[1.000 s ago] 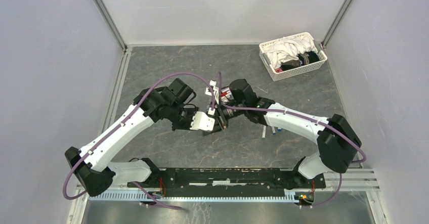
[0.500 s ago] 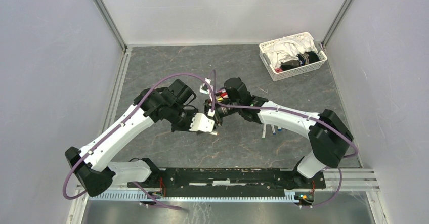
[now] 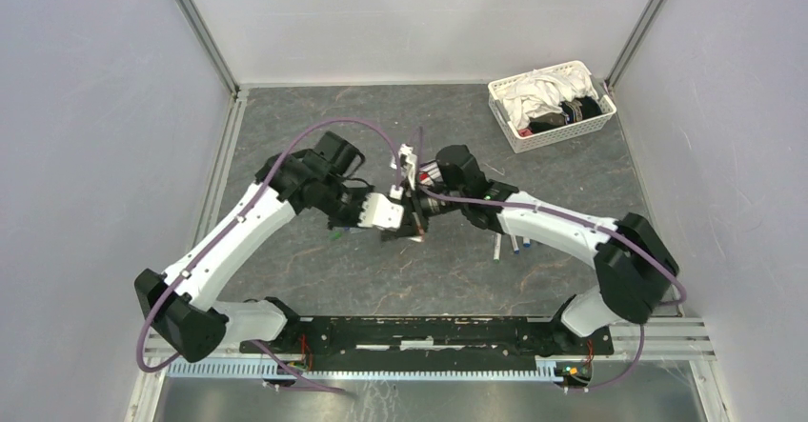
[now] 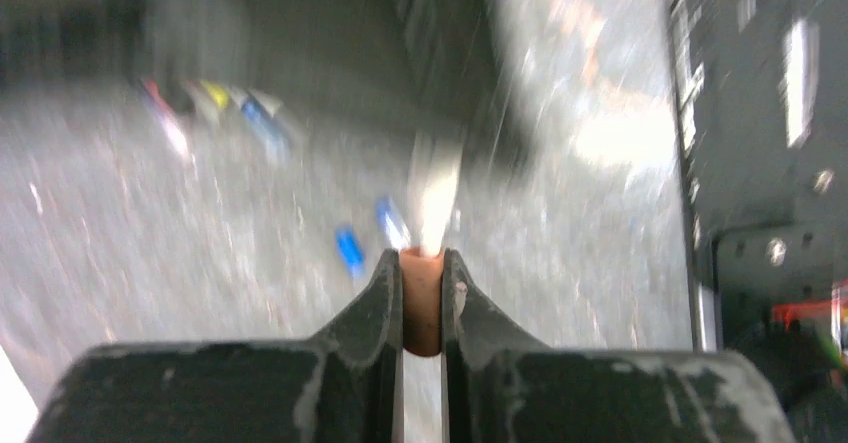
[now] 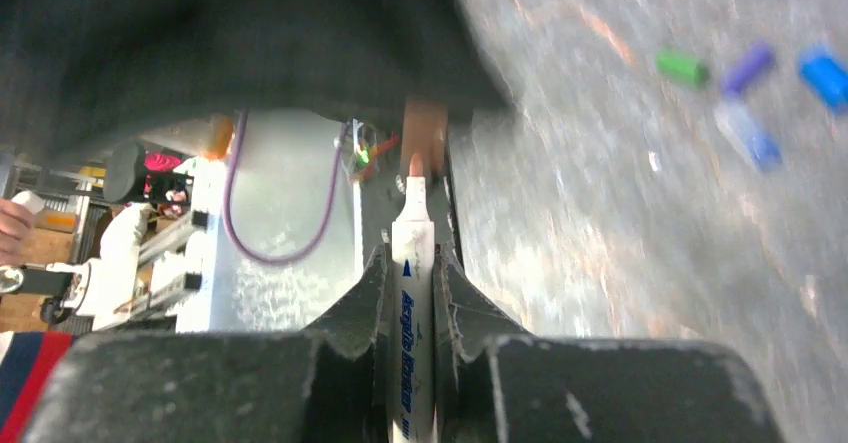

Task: Open the pen caps
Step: Open the pen cap from the pen.

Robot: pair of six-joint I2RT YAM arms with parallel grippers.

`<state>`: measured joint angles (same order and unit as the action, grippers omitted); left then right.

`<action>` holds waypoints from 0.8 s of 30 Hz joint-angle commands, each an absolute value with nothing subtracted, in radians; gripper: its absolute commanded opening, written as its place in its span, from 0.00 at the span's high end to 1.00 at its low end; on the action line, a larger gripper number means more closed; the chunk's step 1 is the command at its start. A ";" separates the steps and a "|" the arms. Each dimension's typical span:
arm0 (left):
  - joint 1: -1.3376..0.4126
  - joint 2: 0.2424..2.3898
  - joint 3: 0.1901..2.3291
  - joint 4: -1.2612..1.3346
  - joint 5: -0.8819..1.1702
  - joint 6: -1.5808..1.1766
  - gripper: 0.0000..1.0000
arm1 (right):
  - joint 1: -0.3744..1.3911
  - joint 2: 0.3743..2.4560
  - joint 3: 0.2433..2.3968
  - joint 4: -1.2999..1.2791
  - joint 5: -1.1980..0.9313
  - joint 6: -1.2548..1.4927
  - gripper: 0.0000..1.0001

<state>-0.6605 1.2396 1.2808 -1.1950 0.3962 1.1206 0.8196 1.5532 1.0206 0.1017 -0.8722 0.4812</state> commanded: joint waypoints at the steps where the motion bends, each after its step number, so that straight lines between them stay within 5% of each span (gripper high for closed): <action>1: -0.420 1.286 1.344 -1.353 0.274 1.312 0.98 | 0.733 1.424 0.859 -0.127 -0.879 0.328 1.00; 7: -0.368 1.282 1.245 -1.224 0.146 1.362 0.98 | 0.680 1.319 0.720 -0.191 -0.836 0.289 1.00; 13: -0.372 1.324 1.264 -1.187 0.324 1.253 0.98 | 0.664 1.277 0.735 -0.203 -0.780 0.300 1.00; 24: -0.439 1.503 1.118 -0.841 0.385 0.944 0.98 | 0.479 1.095 0.740 -0.340 -0.221 0.363 1.00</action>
<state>-0.4091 1.4208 1.1511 -1.0058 0.3511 1.0966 0.5426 1.1767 0.7067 -0.2901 -0.4877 0.3359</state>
